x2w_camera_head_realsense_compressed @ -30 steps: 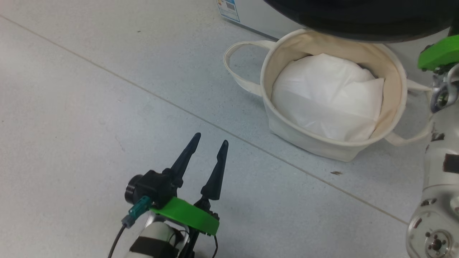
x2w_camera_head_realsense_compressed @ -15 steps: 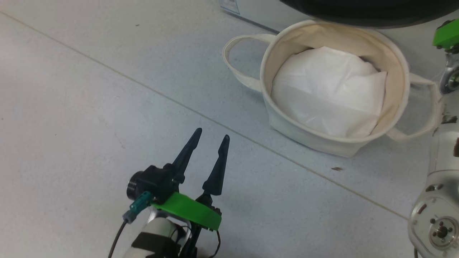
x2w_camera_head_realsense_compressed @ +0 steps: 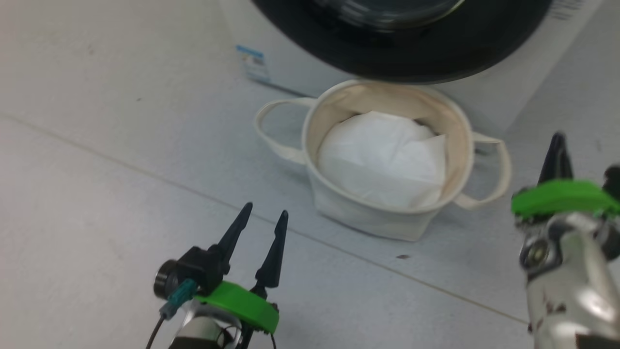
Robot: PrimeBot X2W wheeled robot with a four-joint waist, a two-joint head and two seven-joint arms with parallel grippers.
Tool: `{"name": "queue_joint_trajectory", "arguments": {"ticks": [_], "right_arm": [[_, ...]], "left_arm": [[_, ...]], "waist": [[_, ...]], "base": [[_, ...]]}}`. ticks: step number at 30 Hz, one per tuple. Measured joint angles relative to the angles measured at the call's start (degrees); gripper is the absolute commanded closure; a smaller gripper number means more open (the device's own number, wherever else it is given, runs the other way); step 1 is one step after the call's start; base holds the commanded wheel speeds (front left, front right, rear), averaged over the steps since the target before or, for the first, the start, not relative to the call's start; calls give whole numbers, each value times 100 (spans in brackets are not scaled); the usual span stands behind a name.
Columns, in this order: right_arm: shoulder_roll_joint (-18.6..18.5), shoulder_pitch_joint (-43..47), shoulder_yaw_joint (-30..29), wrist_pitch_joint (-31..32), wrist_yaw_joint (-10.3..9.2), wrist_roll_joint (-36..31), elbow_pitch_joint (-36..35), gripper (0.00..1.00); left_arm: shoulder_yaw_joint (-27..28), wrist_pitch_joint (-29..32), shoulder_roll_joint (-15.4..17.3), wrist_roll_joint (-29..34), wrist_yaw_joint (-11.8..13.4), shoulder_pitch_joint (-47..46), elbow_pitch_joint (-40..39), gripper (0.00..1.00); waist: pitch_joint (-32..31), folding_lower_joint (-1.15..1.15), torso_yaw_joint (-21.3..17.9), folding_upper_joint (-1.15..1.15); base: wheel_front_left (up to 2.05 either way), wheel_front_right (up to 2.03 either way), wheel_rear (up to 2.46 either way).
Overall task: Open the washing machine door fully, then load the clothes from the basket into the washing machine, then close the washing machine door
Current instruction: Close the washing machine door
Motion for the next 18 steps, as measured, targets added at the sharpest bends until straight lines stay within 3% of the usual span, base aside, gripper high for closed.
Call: {"name": "queue_joint_trajectory", "arguments": {"ticks": [3, 7, 10, 14, 16, 18], "right_arm": [[11, 811, 413, 1, 0, 283, -401, 100], [75, 1692, 466, 1, 1, -374, -1193, 100], [69, 2147, 446, 1, 0, -438, -1652, 100], [74, 2688, 870, 1, 0, -643, -2369, 100], [90, 2923, 1095, 1, 1, -670, -2724, 84], [94, 3141, 1299, 1, 1, -779, -3037, 84]], "left_arm": [[202, 1, 2, 116, -48, 215, 76, 0], [432, 1, 10, 278, -146, 413, 84, 0], [598, 1, 12, 275, -176, 554, -58, 0], [666, 1, 13, 316, -219, 798, -89, 0], [730, 1, 14, 316, -224, 894, -96, 0], [770, 1, 18, 316, -222, 954, -121, 0]], "waist": [[-221, 0, -303, 0], [-489, 0, -761, 0], [-690, 0, -1113, 0], [-928, 0, -1560, 0], [-1032, 0, -1760, 0], [-1144, 0, -1928, 0]], "base": [[0, 0, 0], [0, 0, 0], [0, 0, 0], [0, 0, 0], [0, 0, 0], [0, 0, 0]]}}
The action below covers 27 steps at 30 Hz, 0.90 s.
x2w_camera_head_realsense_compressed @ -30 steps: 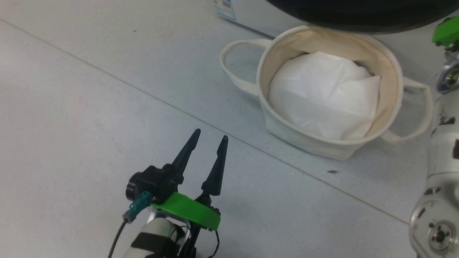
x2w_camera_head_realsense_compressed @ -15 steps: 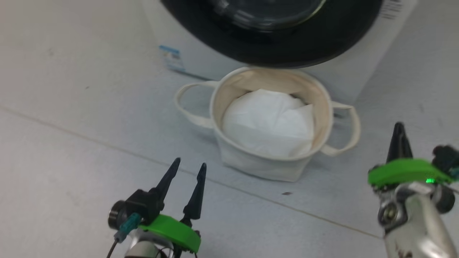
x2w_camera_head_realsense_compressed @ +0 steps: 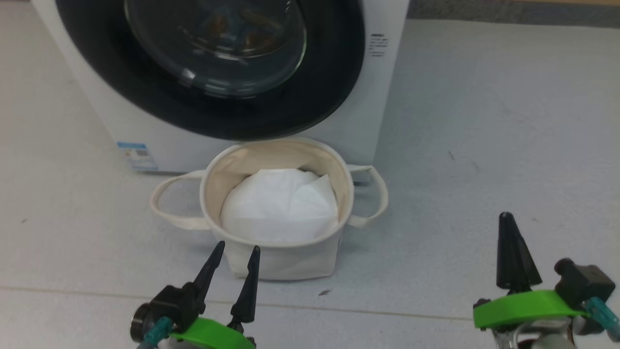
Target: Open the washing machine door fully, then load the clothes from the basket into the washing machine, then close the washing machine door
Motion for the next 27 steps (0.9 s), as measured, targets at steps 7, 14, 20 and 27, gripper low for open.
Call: {"name": "queue_joint_trajectory", "arguments": {"ticks": [7, 14, 20, 27], "right_arm": [[14, 426, 345, 0, -1, -193, -597, 0], [13, 438, 454, 0, 0, -417, -728, 0], [14, 545, 535, 0, 0, -449, -704, 0], [15, 575, 454, 0, 0, -402, -576, 0]], "left_arm": [[-92, 0, 1, -70, 18, 102, -16, 0], [-197, 0, 10, -42, 32, 107, -5, 0], [-192, 0, 21, 113, 38, 166, -361, 0], [-154, -1, 20, 149, 57, 299, -649, 0]], "waist": [[-239, 0, -273, 0], [-279, 0, -98, 0], [-317, 0, 31, 0], [-336, 0, 62, 0]], "base": [[0, 0, 0], [0, 0, 0], [0, 0, 0], [0, 0, 0]]}}
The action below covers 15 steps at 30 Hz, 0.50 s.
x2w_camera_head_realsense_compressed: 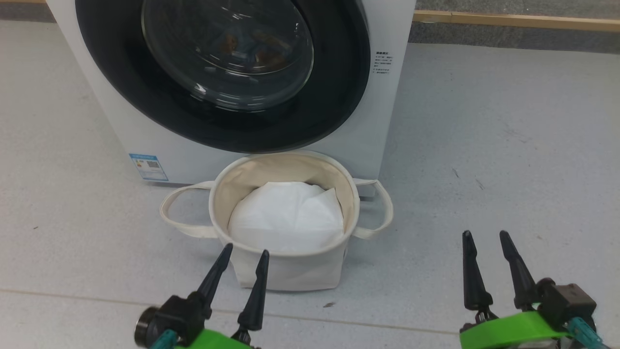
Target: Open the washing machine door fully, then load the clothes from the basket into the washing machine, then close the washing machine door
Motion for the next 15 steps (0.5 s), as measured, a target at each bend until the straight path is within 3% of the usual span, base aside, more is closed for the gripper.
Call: {"name": "queue_joint_trajectory", "arguments": {"ticks": [15], "right_arm": [[0, 59, 13, 0, 0, 111, 86, 0]], "left_arm": [[109, 1, 3, -46, 49, 78, 26, 0]], "waist": [[-60, 0, -12, 0]], "base": [[0, 0, 0]]}}
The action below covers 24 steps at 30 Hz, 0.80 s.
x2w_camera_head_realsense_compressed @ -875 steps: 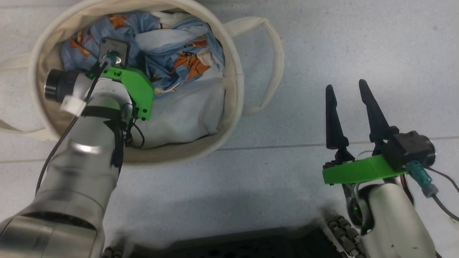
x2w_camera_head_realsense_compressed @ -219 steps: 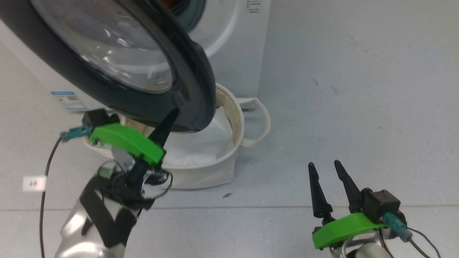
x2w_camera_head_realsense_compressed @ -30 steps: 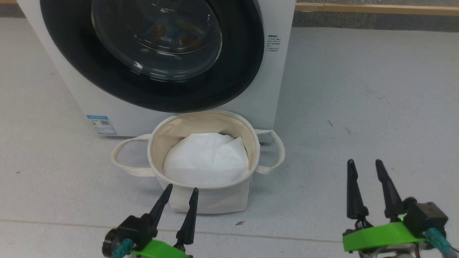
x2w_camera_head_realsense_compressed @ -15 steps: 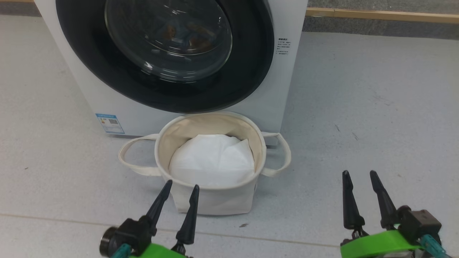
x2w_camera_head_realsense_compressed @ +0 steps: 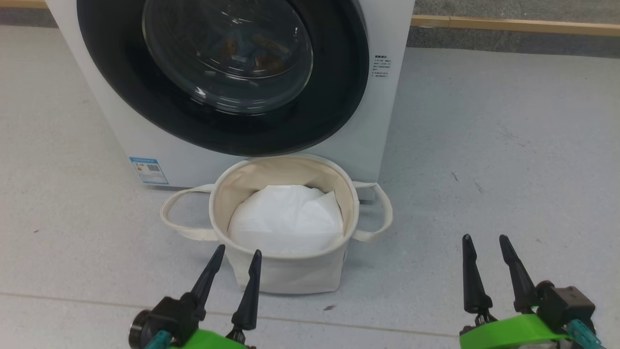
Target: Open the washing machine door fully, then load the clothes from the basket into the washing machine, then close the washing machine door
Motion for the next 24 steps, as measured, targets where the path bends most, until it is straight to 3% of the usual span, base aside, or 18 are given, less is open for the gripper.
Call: {"name": "queue_joint_trajectory", "arguments": {"ticks": [24], "right_arm": [[0, 6, -13, 0, 0, -107, -15, 0]], "left_arm": [[19, -1, 2, -169, 22, 82, 18, 0]], "waist": [[-26, 0, 75, 0]], "base": [[0, 0, 0]]}}
